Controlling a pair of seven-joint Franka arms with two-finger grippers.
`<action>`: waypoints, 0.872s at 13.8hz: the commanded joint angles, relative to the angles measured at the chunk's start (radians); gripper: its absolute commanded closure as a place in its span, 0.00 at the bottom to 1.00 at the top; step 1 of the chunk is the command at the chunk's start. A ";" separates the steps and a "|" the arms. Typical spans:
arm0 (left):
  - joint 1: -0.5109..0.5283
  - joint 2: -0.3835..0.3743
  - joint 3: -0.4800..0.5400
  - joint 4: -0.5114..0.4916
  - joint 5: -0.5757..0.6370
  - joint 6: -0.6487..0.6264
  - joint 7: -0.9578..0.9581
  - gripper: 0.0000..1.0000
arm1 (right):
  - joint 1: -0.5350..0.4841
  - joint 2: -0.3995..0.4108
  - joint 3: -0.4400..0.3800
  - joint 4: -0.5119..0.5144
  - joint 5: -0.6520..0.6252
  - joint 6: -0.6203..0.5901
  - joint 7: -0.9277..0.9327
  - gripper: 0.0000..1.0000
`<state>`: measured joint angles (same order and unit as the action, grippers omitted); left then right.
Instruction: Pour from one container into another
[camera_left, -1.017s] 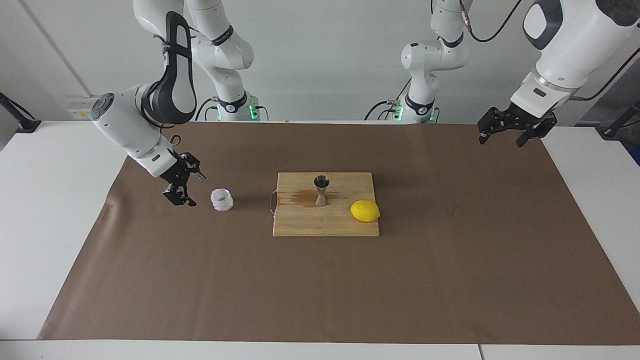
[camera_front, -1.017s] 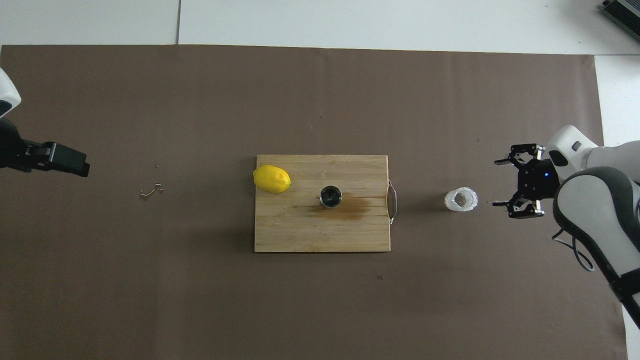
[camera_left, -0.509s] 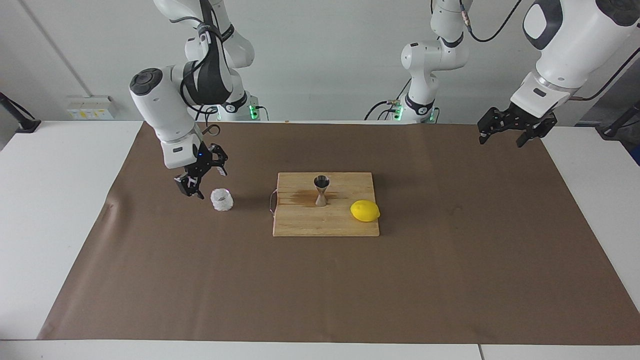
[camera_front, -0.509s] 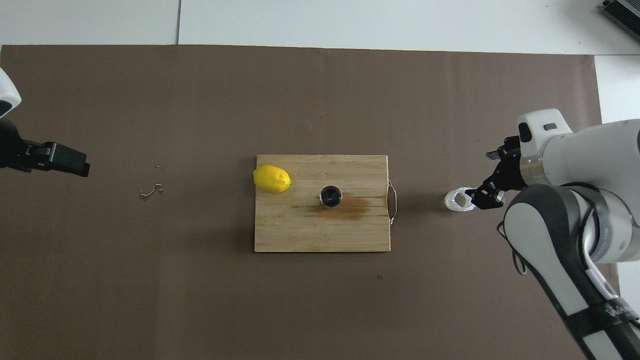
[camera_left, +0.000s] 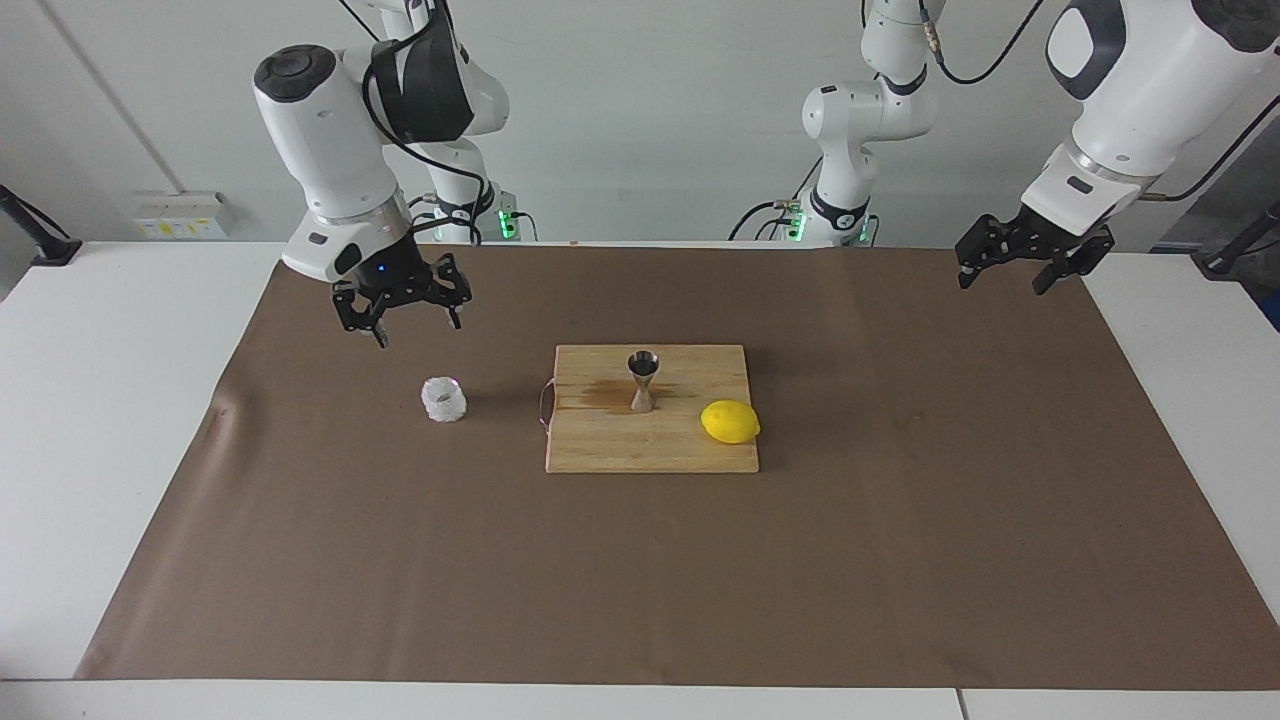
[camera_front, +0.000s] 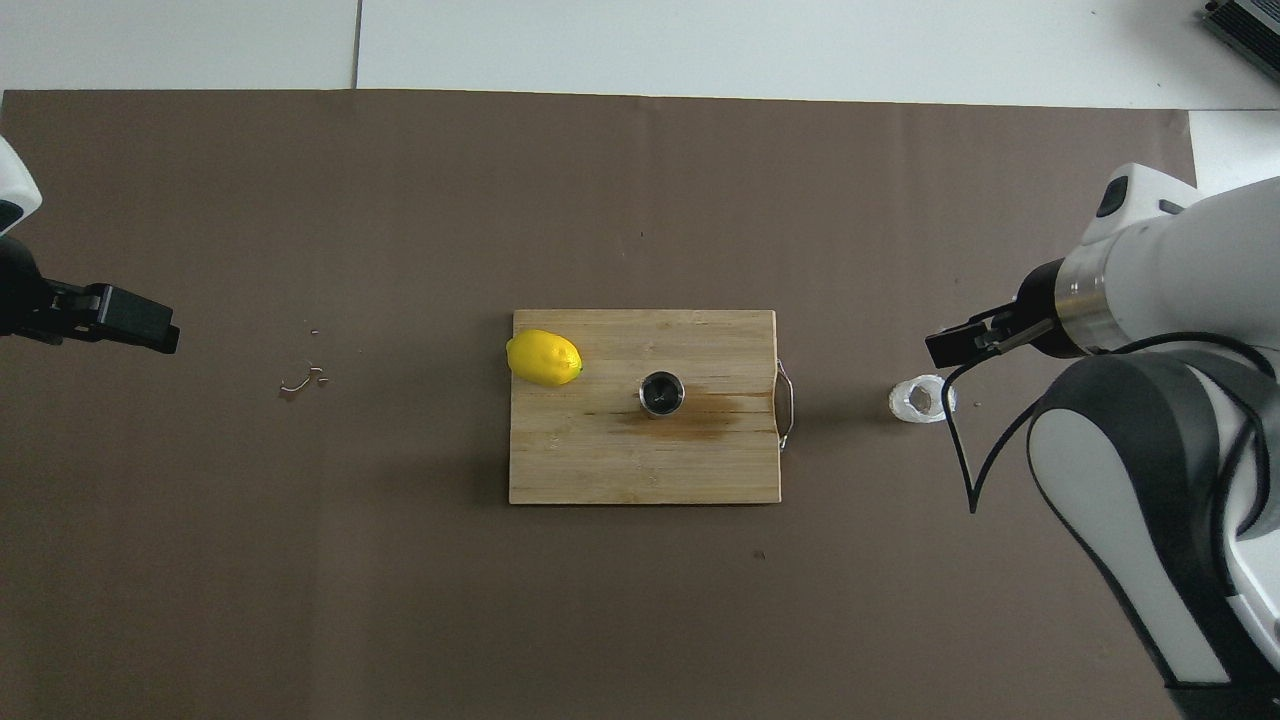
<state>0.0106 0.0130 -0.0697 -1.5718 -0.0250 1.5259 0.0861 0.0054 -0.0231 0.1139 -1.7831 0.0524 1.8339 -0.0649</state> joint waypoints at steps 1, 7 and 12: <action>0.008 -0.005 0.001 -0.007 -0.012 0.007 0.007 0.00 | -0.015 0.011 0.004 0.099 -0.022 -0.109 0.208 0.00; 0.006 0.005 0.001 -0.007 -0.012 0.007 0.006 0.00 | -0.011 0.011 0.007 0.209 -0.085 -0.254 0.295 0.00; 0.006 0.007 0.001 -0.008 -0.012 0.007 0.006 0.00 | -0.015 -0.011 0.006 0.177 -0.071 -0.266 0.310 0.00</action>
<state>0.0108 0.0225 -0.0694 -1.5719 -0.0250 1.5259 0.0861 0.0018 -0.0253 0.1109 -1.5974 -0.0104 1.5763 0.2242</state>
